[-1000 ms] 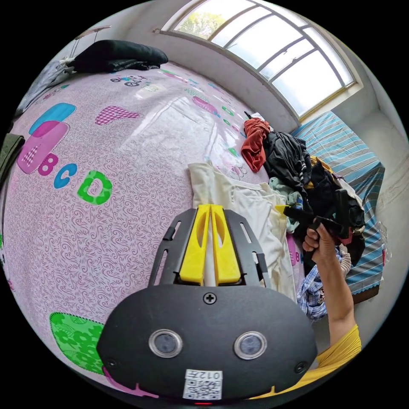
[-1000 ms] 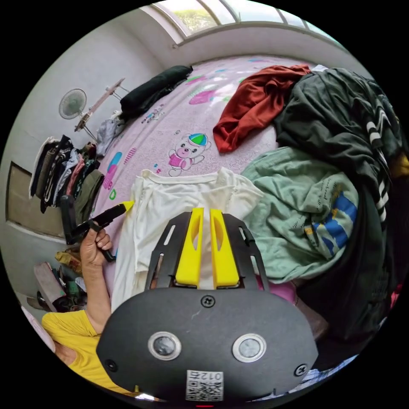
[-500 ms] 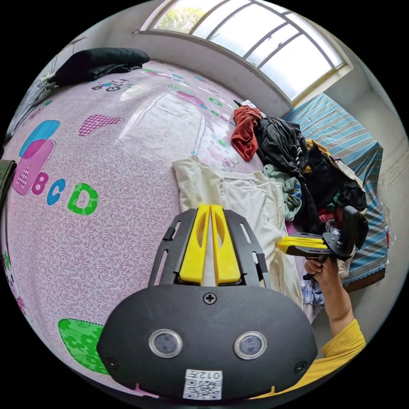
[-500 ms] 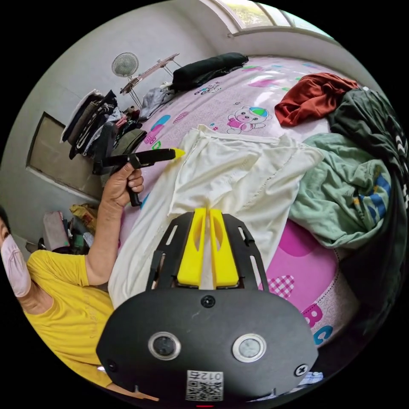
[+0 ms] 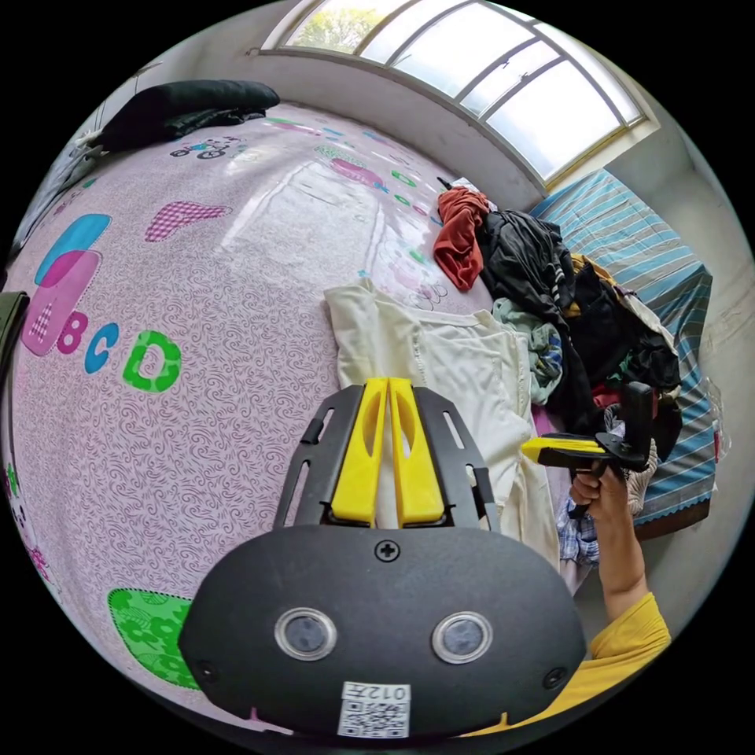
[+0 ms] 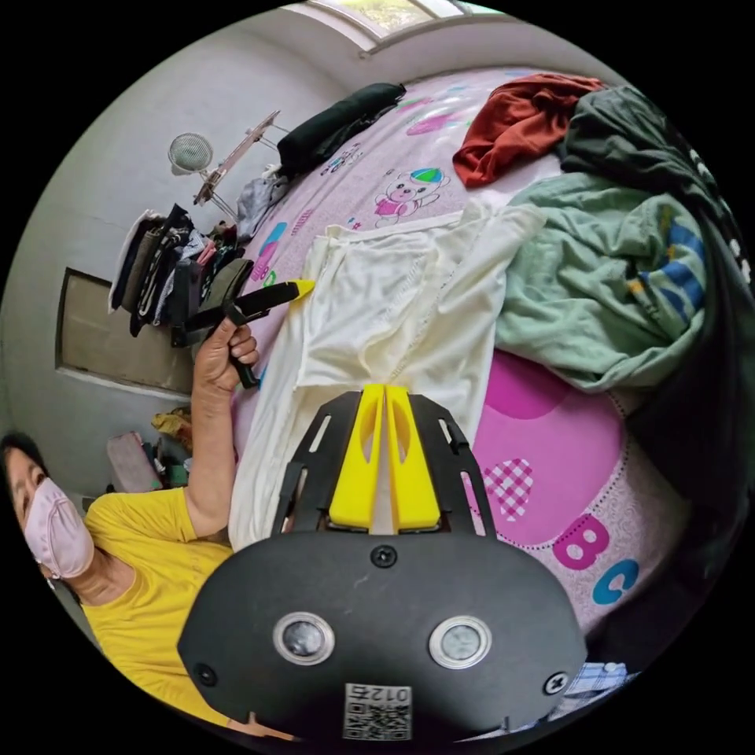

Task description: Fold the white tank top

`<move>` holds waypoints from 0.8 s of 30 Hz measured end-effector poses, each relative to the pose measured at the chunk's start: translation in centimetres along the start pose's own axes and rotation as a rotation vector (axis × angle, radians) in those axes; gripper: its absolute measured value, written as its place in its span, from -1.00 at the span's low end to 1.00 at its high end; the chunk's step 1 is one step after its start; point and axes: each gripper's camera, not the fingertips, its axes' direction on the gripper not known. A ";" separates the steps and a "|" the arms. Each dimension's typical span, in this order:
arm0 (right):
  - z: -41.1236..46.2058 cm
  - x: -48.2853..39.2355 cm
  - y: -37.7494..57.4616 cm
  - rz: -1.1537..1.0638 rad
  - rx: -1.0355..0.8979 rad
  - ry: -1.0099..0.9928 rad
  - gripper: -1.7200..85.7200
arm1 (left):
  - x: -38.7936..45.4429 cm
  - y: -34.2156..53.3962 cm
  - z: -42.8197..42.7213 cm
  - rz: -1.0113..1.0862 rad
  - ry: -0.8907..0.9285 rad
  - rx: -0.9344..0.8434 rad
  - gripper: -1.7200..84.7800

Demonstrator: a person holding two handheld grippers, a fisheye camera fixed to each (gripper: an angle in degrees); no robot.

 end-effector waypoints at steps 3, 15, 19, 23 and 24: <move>-2.1 -1.5 1.7 -0.036 0.140 0.070 -0.94 | -0.6 -0.3 -2.0 -0.009 -0.014 0.037 -0.95; 4.5 -3.2 2.7 -0.097 0.110 0.104 -0.94 | -2.0 -2.3 -5.9 0.016 0.012 0.030 -0.95; 2.7 -3.7 5.9 -0.079 0.232 0.071 -0.94 | -2.7 -2.9 -8.0 0.002 0.009 0.045 -0.95; 2.3 -6.7 10.1 -0.173 0.257 0.026 -0.94 | -3.3 -3.3 -10.2 -0.004 0.018 0.066 -0.95; 2.5 -7.1 10.5 -0.189 0.250 0.026 -0.94 | -3.5 -3.5 -10.6 -0.005 0.018 0.055 -0.95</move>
